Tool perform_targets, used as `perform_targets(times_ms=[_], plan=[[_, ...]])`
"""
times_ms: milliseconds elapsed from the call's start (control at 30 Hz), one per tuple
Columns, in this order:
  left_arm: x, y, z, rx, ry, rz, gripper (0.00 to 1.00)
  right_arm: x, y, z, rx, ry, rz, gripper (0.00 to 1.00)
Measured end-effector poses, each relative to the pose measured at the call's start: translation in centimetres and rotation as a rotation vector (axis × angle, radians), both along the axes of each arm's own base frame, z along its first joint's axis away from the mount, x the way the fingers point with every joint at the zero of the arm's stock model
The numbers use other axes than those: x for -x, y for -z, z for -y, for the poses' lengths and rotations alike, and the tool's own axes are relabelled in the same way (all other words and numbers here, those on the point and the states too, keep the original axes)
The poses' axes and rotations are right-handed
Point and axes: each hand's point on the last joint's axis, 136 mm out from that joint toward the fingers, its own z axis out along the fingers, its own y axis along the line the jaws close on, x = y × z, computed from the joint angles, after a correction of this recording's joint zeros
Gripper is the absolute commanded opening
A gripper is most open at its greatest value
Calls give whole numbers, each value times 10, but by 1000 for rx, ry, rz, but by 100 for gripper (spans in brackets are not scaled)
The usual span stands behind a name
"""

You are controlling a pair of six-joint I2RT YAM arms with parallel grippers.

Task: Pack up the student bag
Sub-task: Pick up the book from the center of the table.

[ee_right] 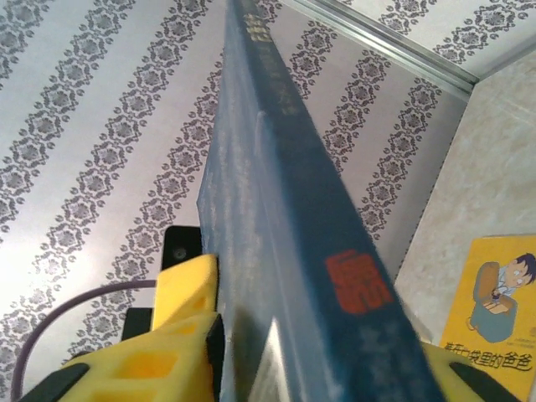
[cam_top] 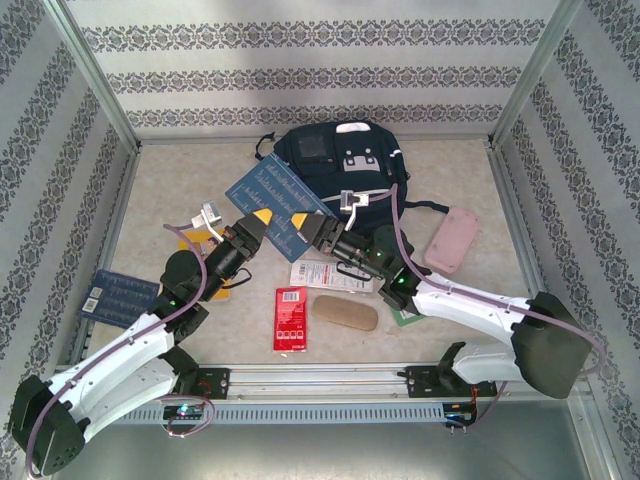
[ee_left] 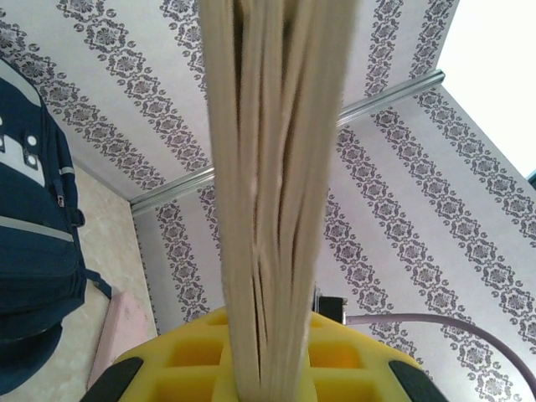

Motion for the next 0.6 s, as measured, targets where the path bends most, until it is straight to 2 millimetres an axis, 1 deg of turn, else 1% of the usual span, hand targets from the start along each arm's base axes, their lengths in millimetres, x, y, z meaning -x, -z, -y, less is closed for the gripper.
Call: perform_targets(times_ms=[33, 100, 133, 167, 233, 267, 300, 333, 433, 500, 567, 600], plan=[[-1, 0, -1, -2, -5, 0, 0, -1, 0, 0, -8, 2, -6, 13], [-2, 2, -2, -6, -18, -5, 0, -2, -4, 1, -21, 8, 3, 5], [-2, 1, -2, -9, -19, -3, 6, -2, -4, 1, -19, 12, 8, 3], [-2, 2, -2, -19, -20, -6, 16, -2, -4, 1, -18, 14, 6, 0], [-3, 2, 0, -79, -20, -10, 43, -2, -2, 4, -11, 26, 4, 0], [-3, 2, 2, -123, -17, -13, 53, -2, 0, 8, -3, 38, 1, 0], [-3, -1, 4, -176, -12, -10, 63, -3, 3, 15, 8, 61, -2, 0], [-3, -7, 7, -236, -6, -3, 71, -6, 6, 24, 25, 86, -6, 0], [-9, -28, 17, -416, 13, 32, 83, -18, 12, 59, 92, 188, -19, 0], [-19, -36, 28, -537, 33, 53, 88, -27, 19, 88, 162, 281, -43, 0], [-35, -32, 40, -660, 60, 46, 89, -33, 29, 117, 236, 366, -71, 0], [-44, -27, 49, -723, 83, 37, 88, -35, 35, 133, 278, 409, -86, 0]])
